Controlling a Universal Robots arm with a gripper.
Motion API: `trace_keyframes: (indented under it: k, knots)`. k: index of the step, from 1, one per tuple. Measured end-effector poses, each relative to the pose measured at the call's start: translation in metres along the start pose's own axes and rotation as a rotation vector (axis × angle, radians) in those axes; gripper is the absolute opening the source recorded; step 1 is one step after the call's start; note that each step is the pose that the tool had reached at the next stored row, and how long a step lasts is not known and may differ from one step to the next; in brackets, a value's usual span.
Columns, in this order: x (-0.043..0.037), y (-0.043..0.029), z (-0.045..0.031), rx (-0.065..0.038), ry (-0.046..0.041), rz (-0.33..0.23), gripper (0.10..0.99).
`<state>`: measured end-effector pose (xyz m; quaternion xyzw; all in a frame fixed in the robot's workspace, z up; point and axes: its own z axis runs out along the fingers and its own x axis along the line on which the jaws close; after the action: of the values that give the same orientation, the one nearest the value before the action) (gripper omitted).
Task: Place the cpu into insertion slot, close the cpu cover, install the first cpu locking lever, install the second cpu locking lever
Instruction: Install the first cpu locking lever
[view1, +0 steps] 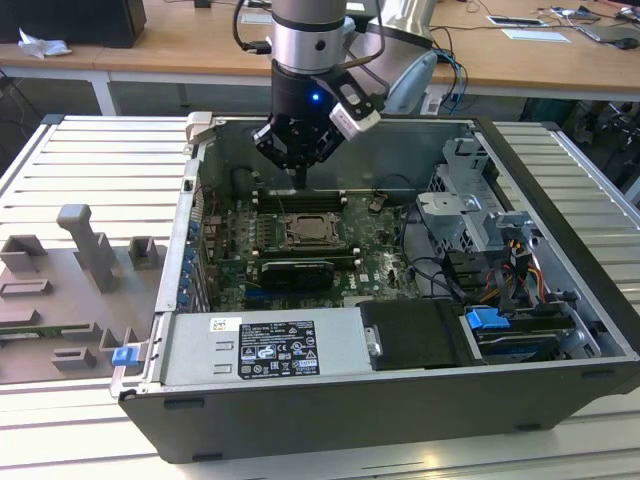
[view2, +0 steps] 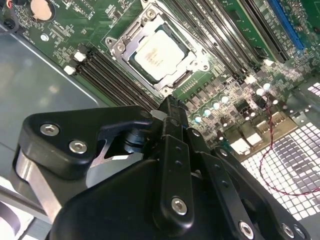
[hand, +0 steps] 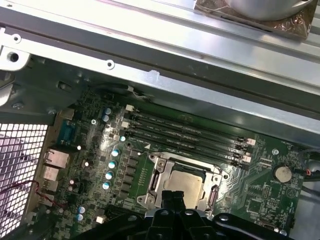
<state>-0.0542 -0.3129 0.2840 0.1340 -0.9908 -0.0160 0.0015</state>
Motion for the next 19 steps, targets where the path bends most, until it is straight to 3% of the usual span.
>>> trace_keyframes:
  k: [5, 8, 12, 17, 19]
  knots:
    - [0.0023, 0.0006, 0.0003, 0.000, -0.0001, 0.003, 0.106]
    - [0.0026, 0.0006, 0.0019, 0.000, -0.0011, 0.034, 0.106]
    - [0.0068, 0.0016, 0.0091, 0.000, -0.0027, 0.065, 0.106]
    - [0.0248, 0.0064, 0.0128, 0.000, -0.0077, 0.065, 0.106]
    - [0.0383, 0.0101, 0.0145, -0.002, -0.0090, 0.066, 0.106]
